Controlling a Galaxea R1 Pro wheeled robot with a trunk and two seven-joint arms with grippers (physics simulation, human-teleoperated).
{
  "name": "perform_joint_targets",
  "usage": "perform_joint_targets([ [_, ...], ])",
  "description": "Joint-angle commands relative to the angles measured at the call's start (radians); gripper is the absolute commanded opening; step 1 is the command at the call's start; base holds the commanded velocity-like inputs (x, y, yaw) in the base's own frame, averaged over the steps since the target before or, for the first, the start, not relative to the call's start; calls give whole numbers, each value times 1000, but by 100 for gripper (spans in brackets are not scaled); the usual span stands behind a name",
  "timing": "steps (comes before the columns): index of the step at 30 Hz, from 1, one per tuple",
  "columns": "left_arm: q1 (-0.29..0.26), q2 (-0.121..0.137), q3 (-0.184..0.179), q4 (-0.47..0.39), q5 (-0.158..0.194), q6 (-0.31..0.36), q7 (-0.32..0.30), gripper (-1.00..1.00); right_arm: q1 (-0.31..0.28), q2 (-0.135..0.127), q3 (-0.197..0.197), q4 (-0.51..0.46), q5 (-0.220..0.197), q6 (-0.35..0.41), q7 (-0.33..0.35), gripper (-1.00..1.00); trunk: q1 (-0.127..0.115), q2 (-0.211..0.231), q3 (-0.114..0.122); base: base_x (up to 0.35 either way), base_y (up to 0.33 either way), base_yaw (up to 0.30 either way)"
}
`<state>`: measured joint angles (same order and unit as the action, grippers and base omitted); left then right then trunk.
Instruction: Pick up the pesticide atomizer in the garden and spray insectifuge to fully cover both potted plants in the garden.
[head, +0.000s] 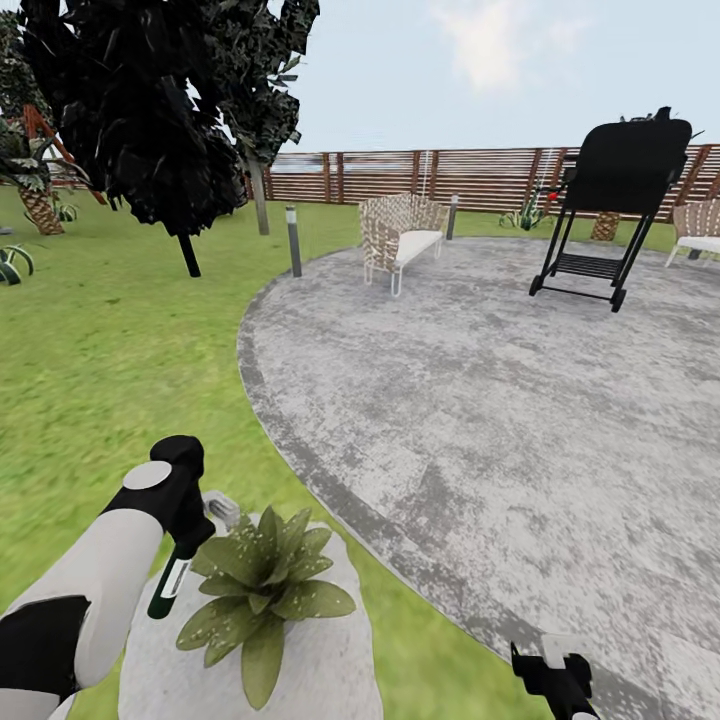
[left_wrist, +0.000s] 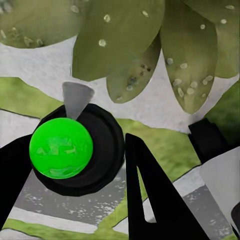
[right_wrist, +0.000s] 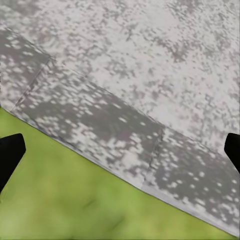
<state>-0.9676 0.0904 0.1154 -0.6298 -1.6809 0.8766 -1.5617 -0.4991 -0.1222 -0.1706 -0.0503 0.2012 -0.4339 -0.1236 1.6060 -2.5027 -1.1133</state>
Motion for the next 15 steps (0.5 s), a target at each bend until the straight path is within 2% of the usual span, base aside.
perform_joint_targets([
  [1,0,1,4,-1,-10,9,-9,-100,-1,1,-7,1,9,-2,-4,100,0,0,-2,9,0,83],
  [10,5,5,4,1,-10,9,-9,-100,-1,3,-7,0,7,-2,-4,100,0,0,-12,1,0,144],
  [13,32,6,6,0,-10,8,-9,-100,-1,3,-7,0,8,-2,-4,100,0,0,-16,0,0,154],
  [15,51,18,7,-1,-8,7,-9,-100,-1,3,-7,0,9,-2,-4,100,0,0,-19,0,0,154],
])
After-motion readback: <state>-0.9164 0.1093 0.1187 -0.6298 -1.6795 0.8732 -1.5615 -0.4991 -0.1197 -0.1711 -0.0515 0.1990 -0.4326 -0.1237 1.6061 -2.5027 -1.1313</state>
